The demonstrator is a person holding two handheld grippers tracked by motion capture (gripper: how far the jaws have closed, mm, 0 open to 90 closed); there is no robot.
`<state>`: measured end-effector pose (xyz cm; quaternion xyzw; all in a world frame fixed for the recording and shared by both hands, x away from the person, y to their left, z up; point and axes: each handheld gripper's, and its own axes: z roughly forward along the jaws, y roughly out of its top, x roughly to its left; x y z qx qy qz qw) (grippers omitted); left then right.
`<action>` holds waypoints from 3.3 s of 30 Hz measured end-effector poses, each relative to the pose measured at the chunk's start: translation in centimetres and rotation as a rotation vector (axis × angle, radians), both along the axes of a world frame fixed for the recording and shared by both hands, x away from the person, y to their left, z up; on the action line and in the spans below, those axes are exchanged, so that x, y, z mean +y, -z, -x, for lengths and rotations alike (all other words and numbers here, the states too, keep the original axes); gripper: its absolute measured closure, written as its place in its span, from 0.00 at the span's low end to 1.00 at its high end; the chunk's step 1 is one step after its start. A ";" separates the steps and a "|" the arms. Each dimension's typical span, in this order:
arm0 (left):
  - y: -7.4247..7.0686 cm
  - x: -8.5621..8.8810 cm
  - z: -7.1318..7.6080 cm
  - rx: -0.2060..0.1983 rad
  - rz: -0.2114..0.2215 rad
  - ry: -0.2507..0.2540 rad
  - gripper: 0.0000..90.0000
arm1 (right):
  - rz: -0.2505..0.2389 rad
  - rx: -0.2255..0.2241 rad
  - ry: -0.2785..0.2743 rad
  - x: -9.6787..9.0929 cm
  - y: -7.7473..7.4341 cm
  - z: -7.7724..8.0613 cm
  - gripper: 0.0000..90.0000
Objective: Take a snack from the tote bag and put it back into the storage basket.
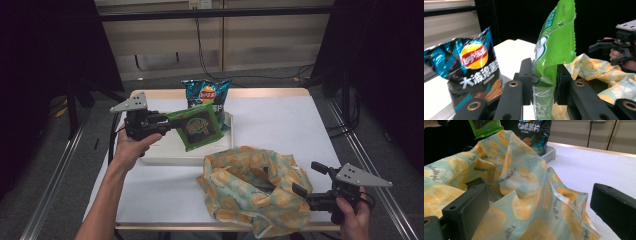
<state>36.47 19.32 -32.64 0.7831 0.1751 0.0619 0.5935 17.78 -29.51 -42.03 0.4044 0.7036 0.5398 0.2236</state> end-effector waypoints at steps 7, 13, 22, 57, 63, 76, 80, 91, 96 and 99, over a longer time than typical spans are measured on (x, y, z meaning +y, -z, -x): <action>0.8 0.8 -0.3 0.004 -0.002 -0.020 0.82 | -0.011 0.008 0.010 -0.2 0.3 -0.1 0.02; 1.4 1.4 -0.8 0.009 -0.045 -0.063 0.82 | 0.003 0.007 -0.003 0.0 0.7 0.3 0.02; 1.8 3.6 -1.6 0.018 -0.063 -0.095 0.82 | 0.003 0.013 -0.007 0.1 0.7 0.2 0.02; 3.5 7.2 -6.7 0.056 -0.207 -0.207 0.82 | 0.007 0.016 -0.024 0.5 0.8 -0.2 0.02; 4.7 6.9 -8.1 0.089 -0.226 -0.226 0.82 | 0.012 0.015 -0.028 0.5 0.9 -0.3 0.01; 7.1 6.4 -10.2 0.141 -0.239 -0.286 0.81 | 0.007 0.010 -0.033 0.3 0.9 -0.3 0.01; 7.8 6.4 -10.7 0.158 -0.240 -0.300 0.81 | 0.008 0.010 -0.031 0.3 0.9 -0.3 0.01; 8.7 6.7 -11.9 0.178 -0.216 -0.349 0.80 | 0.016 0.009 -0.041 0.3 0.9 -0.4 0.01; 8.8 7.2 -12.2 0.176 -0.215 -0.367 0.80 | 0.016 0.010 -0.042 0.3 0.9 -0.4 0.01; 8.7 7.5 -12.4 0.165 -0.223 -0.389 0.80 | 0.017 0.010 -0.043 0.3 1.0 -0.4 0.01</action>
